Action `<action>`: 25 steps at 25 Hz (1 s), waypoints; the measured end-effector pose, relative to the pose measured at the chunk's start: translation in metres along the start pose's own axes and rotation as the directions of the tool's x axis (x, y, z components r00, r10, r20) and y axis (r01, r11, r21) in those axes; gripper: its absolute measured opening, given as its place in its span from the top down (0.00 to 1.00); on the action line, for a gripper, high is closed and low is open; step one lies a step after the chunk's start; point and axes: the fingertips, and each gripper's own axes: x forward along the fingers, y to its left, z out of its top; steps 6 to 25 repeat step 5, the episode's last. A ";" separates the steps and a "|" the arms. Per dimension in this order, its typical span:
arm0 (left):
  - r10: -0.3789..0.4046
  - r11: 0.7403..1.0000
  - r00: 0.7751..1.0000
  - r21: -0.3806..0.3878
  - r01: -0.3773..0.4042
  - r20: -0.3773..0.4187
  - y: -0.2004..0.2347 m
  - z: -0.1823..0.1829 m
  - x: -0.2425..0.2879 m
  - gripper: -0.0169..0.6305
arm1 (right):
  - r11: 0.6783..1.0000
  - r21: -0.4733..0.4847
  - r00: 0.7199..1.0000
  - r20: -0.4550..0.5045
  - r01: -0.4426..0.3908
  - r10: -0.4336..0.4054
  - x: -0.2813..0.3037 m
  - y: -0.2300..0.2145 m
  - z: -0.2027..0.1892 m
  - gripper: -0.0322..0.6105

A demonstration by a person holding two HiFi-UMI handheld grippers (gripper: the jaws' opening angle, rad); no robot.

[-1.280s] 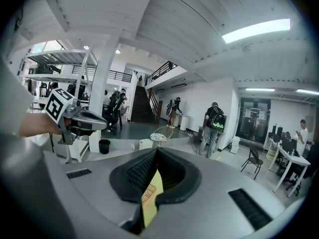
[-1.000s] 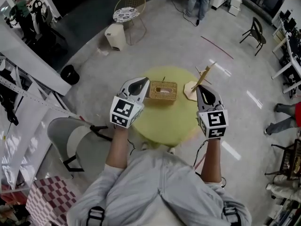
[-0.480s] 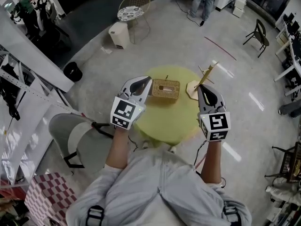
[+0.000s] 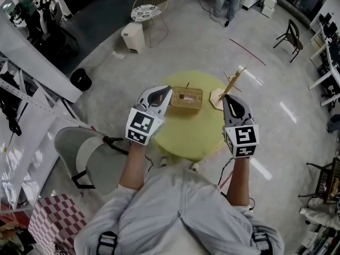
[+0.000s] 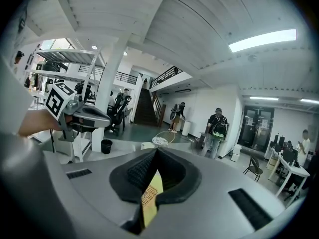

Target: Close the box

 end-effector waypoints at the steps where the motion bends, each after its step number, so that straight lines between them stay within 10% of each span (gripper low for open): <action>1: -0.003 1.000 1.000 0.001 0.003 -0.003 0.000 0.000 0.001 0.93 | 1.000 0.001 1.000 -0.002 -0.001 0.001 0.001 0.000 0.000 0.93; 25: -0.013 1.000 1.000 -0.005 0.013 -0.015 0.002 -0.001 0.004 0.93 | 1.000 0.004 1.000 -0.008 -0.005 0.005 0.006 0.000 0.003 0.93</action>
